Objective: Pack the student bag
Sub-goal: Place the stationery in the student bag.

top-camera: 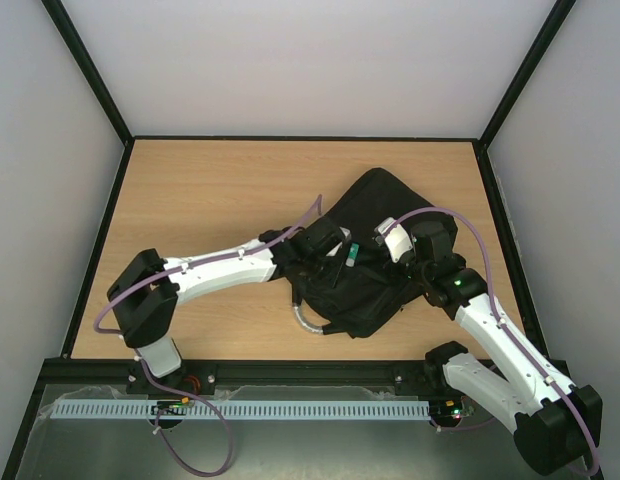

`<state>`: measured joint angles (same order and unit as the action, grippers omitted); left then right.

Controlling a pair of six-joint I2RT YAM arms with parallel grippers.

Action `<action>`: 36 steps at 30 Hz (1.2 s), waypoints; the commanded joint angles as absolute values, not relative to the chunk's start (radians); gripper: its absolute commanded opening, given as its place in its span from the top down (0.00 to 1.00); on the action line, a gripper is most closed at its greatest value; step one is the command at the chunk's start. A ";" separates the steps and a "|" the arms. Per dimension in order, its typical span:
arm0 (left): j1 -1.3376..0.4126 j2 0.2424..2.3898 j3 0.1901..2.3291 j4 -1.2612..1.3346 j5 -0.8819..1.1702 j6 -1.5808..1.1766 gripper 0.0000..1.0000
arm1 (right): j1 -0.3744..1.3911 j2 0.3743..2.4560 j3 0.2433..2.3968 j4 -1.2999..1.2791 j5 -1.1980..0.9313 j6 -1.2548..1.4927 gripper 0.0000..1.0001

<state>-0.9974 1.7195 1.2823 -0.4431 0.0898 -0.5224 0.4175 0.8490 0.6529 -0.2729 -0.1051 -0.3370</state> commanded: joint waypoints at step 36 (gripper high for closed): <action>-0.987 1.510 1.126 -0.318 -0.004 -0.422 0.71 | 0.431 0.880 0.665 -0.317 -0.284 -0.407 0.65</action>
<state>-0.9775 1.6428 1.2049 -0.2699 0.0608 -0.4454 0.4194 0.8742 0.6529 -0.2787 -0.1562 -0.3676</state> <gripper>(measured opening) 0.258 0.179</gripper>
